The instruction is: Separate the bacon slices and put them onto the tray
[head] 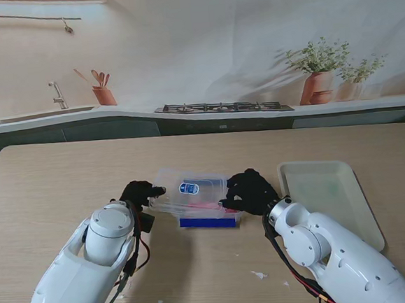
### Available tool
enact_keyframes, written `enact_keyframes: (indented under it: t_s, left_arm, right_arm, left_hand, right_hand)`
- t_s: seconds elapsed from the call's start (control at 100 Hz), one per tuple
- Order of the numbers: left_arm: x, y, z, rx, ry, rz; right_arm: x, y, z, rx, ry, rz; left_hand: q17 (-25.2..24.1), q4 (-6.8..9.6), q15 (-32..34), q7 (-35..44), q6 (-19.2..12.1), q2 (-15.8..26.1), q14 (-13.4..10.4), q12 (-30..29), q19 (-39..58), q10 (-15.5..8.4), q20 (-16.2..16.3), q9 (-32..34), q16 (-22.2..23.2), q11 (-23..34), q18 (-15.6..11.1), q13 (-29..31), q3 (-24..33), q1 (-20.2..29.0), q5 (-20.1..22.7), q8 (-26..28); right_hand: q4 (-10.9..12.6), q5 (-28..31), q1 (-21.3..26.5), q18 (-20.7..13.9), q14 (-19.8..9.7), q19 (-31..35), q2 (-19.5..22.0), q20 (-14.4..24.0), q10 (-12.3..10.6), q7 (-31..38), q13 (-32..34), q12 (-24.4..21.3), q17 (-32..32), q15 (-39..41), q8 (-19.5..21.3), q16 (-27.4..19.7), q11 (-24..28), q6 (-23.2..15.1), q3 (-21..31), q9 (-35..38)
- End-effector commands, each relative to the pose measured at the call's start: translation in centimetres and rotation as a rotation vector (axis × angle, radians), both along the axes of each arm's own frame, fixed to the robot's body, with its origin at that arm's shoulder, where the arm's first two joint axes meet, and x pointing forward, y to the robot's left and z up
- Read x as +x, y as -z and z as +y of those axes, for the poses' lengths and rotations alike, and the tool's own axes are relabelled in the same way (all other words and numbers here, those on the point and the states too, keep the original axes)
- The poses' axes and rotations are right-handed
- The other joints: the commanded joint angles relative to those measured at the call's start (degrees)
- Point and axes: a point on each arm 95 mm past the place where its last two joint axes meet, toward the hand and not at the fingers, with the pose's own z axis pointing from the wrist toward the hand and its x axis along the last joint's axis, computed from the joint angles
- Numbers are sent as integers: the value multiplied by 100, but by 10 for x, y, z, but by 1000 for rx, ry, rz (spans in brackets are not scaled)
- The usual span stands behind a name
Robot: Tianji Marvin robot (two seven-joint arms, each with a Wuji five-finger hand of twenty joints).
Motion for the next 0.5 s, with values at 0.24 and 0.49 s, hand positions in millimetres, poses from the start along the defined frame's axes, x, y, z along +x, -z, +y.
enact_keyframes:
  t_s: [0.24, 0.49]
  left_arm:
    - [-1, -13, -11, -103, -52, 2]
    - [-3, -16, -12, -139, -83, -4]
  right_arm:
    - [-4, 2, 4, 21, -24, -4]
    - [-5, 0, -1, 37, -13, -26]
  left_hand:
    - [-70, -218, 294, 1123, -480, -261, 62, 988, 505, -29, -136, 1286, 31, -264, 61, 527, 167, 1130, 915, -278]
    - [-84, -194, 394, 1525, -495, -227, 79, 1435, 466, -22, -172, 1646, 63, -536, 62, 621, 369, 1188, 905, 152]
  right_hand:
    - [141, -137, -150, -10, -77, 40, 193, 70, 22, -84, -219, -39, -74, -63, -29, -31, -131, -541, -110, -116]
    - [145, -294, -168, 4, 4, 43, 173, 68, 50, -111, -203, -38, -58, -19, -29, -9, -130, -530, -99, -97]
